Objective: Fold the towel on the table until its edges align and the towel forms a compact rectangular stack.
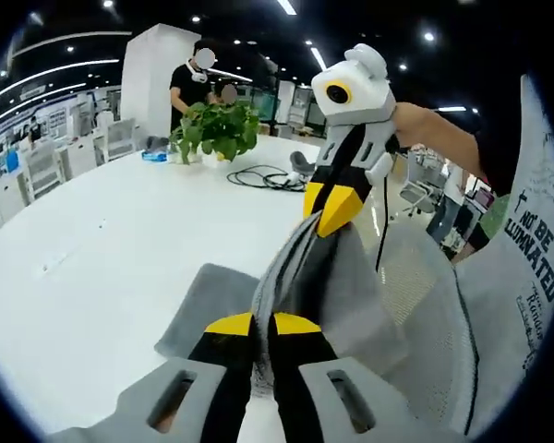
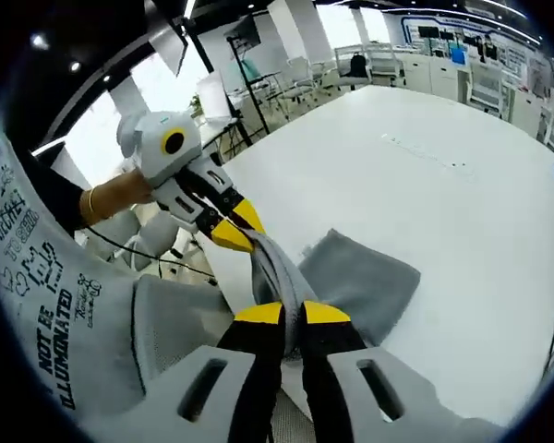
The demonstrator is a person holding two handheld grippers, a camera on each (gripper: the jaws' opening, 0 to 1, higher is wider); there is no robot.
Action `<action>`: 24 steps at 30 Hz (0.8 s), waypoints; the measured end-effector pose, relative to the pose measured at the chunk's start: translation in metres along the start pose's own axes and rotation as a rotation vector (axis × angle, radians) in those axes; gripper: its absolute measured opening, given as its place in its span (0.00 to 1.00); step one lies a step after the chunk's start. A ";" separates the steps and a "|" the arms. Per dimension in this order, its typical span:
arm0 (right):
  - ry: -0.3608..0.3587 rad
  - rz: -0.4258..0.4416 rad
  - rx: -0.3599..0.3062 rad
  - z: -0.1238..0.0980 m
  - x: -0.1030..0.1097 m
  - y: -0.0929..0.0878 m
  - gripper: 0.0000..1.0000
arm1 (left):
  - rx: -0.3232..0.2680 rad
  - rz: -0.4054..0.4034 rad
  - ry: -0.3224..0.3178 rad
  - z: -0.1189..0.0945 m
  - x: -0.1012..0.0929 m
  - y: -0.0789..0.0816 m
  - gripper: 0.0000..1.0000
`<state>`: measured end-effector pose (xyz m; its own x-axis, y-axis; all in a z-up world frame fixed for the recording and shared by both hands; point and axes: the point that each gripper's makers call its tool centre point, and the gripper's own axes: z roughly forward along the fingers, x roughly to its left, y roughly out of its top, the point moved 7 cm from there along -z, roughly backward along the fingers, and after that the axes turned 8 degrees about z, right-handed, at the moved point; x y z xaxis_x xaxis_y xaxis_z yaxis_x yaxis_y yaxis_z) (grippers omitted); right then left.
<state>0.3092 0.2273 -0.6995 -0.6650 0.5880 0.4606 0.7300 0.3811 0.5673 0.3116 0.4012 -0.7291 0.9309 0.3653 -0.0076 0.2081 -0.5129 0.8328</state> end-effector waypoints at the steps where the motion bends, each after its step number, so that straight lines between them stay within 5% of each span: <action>1: -0.008 0.001 0.003 0.003 -0.006 0.002 0.04 | 0.000 -0.006 0.005 0.003 0.004 -0.002 0.06; 12: 0.005 0.058 0.029 0.023 -0.038 0.009 0.04 | 0.020 -0.022 0.055 0.026 0.025 -0.016 0.07; 24: -0.029 0.229 0.061 0.073 -0.094 0.011 0.04 | 0.077 -0.173 0.116 0.072 0.058 -0.059 0.09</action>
<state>0.3913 0.2282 -0.7863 -0.4769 0.6842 0.5517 0.8699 0.2777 0.4076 0.3751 0.3971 -0.8184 0.8393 0.5378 -0.0790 0.3879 -0.4907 0.7802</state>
